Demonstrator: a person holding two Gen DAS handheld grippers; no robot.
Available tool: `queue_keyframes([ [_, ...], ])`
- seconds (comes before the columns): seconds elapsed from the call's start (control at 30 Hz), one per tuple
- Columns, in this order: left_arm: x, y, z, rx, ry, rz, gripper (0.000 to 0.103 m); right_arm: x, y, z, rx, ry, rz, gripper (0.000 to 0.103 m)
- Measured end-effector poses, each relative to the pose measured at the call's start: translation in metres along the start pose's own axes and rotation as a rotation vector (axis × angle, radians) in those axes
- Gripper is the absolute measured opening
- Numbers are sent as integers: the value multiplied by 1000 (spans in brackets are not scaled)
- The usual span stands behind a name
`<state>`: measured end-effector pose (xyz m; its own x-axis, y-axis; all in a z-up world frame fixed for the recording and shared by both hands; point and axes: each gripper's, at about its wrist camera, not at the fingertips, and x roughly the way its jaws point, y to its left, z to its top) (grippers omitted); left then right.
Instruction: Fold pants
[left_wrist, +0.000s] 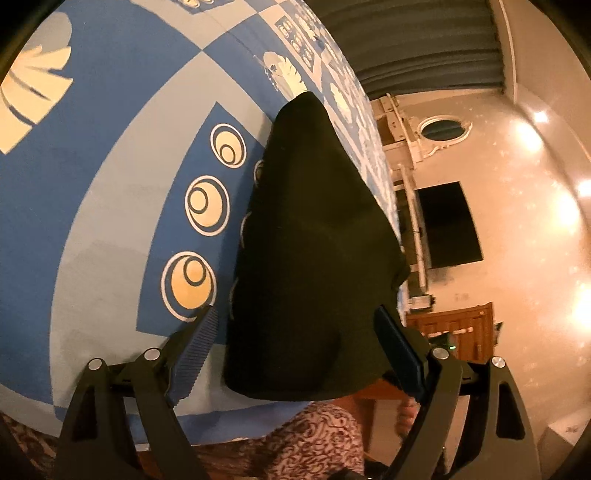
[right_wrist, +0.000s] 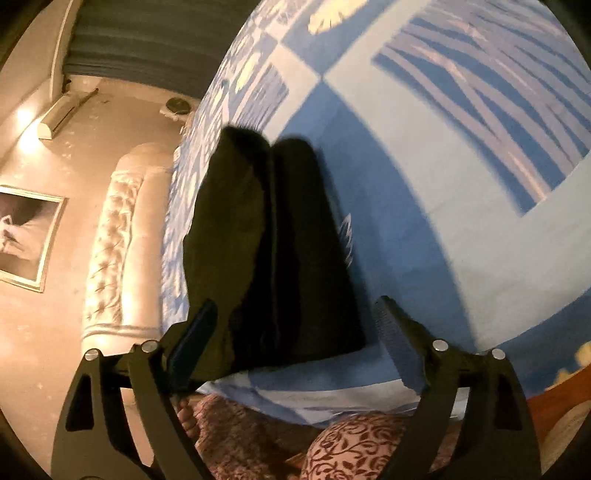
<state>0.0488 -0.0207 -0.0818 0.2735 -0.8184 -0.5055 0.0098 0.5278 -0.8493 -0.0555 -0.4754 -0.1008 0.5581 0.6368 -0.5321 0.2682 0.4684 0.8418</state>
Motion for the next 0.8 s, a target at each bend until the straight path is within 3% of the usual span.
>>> queue_keyframes([
  [0.37, 12, -14, -9, 81, 20, 4, 85, 5, 7, 1, -50, 16, -5, 91],
  [0.47, 17, -17, -11, 112, 18, 43, 81, 8, 9, 2, -66, 14, -54, 69],
  [0.5, 17, -16, -11, 108, 14, 46, 77, 8, 7, 2, -66, 17, -56, 61],
  [0.57, 16, -10, -11, 84, 11, 66, 65, 6, 3, 3, -71, 24, -50, 53],
  [0.63, 15, -7, -11, 76, 14, 70, 57, 7, -2, 2, -70, 30, -24, 50],
  [0.8, 14, -7, -12, 95, 6, 81, 49, 10, -8, -1, -61, 28, 32, 47],
])
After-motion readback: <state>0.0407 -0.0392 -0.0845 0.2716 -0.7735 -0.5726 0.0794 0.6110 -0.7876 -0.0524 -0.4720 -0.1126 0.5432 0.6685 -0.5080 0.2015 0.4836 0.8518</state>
